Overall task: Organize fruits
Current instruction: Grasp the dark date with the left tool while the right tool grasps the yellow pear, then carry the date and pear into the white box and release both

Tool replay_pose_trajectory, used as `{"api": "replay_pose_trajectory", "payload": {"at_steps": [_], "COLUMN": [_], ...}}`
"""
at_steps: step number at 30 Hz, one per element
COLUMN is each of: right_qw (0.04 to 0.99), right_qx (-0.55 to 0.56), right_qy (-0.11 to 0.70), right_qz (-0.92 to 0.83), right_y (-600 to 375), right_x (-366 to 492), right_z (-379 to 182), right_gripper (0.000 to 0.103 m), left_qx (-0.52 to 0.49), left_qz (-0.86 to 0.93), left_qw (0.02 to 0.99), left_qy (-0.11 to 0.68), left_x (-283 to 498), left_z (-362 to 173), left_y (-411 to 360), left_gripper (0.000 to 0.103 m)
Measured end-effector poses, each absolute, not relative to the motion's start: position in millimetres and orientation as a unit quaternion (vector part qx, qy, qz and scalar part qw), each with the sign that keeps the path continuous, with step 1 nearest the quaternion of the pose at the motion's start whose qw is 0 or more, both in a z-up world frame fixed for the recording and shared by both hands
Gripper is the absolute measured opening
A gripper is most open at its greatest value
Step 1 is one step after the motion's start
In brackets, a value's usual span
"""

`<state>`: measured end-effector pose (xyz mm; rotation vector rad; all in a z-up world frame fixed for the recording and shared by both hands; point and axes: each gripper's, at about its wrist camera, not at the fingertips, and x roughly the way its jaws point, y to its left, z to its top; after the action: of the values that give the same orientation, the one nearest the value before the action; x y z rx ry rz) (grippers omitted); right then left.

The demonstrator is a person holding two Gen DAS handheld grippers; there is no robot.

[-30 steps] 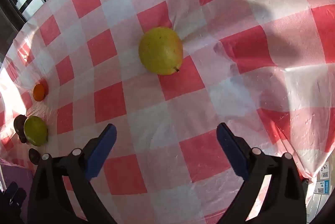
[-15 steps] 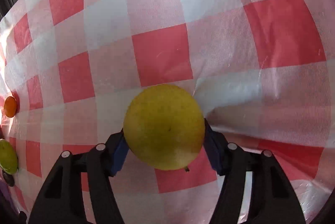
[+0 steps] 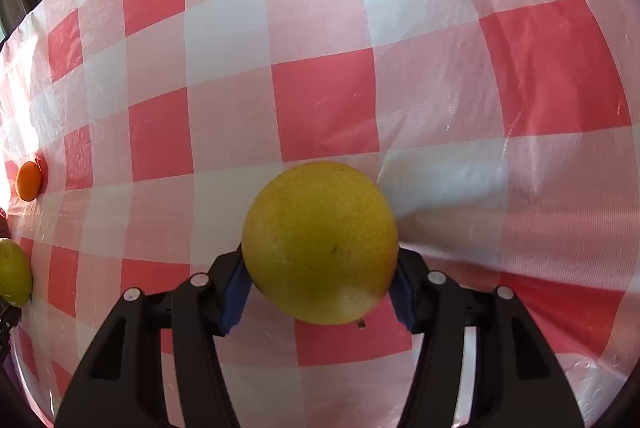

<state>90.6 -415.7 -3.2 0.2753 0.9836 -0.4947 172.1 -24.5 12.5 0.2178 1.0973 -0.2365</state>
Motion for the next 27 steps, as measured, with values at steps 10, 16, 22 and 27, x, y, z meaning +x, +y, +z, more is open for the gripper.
{"api": "replay_pose_trajectory", "payload": {"at_steps": [10,16,22,27], "right_qw": [0.836,0.831,0.828,0.826], "right_qx": [0.159,0.139,0.125,0.114], "right_qy": [0.480,0.504,0.519,0.531], "right_qz": [-0.214,-0.188,-0.169,-0.148], "right_y": [-389,-346,-288,-247], "right_x": [50,9,-19,-39], "right_z": [7,12,33,53], "right_gripper": [0.058,0.058,0.058,0.058], "left_qx": [0.099,0.105,0.099,0.073], "left_qz": [-0.160,-0.202,-0.240,-0.252], "left_qw": [0.818,0.802,0.815,0.832], "left_qy": [0.543,0.553,0.518,0.489], "left_x": [124,103,100,105], "left_z": [28,39,79,102], "left_y": [-29,-28,-12,23], "left_gripper": [0.034,0.034,0.034,0.034]}}
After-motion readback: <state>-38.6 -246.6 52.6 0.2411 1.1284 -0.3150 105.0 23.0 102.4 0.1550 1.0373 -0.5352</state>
